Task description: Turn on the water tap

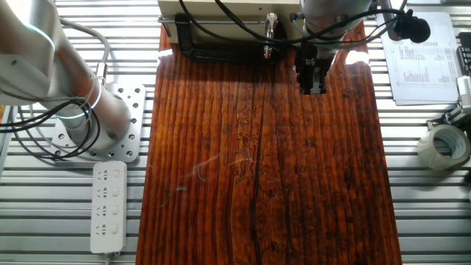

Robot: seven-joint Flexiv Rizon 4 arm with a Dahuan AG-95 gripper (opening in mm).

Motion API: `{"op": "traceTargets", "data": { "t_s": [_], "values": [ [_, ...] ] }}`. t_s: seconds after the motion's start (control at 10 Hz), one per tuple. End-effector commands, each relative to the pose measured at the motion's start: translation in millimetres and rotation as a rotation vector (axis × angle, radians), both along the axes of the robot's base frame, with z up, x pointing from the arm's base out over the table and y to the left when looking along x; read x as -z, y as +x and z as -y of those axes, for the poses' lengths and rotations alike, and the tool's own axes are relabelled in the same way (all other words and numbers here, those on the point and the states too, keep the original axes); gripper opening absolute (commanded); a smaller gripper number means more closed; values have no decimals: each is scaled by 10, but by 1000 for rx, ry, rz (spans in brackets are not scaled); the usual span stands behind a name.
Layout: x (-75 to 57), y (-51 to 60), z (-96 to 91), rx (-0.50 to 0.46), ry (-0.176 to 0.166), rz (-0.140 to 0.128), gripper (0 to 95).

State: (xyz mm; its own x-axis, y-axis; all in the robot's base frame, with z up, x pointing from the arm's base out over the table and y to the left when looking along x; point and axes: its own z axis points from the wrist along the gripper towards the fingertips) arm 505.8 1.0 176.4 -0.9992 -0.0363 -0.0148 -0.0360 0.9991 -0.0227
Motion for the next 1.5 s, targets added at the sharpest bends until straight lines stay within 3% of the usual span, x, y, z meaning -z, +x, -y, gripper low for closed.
{"op": "traceTargets", "data": {
  "t_s": [0.1, 0.8, 1.3, 1.5],
  "values": [
    [1, 0, 1, -3, -1, 0, 0],
    [-31, -24, -28, 2, -2, -1, 0],
    [-71, -165, -301, 19, 3, -5, 0],
    [-95, -269, -389, 22, 4, -12, 0]
  ]
}}
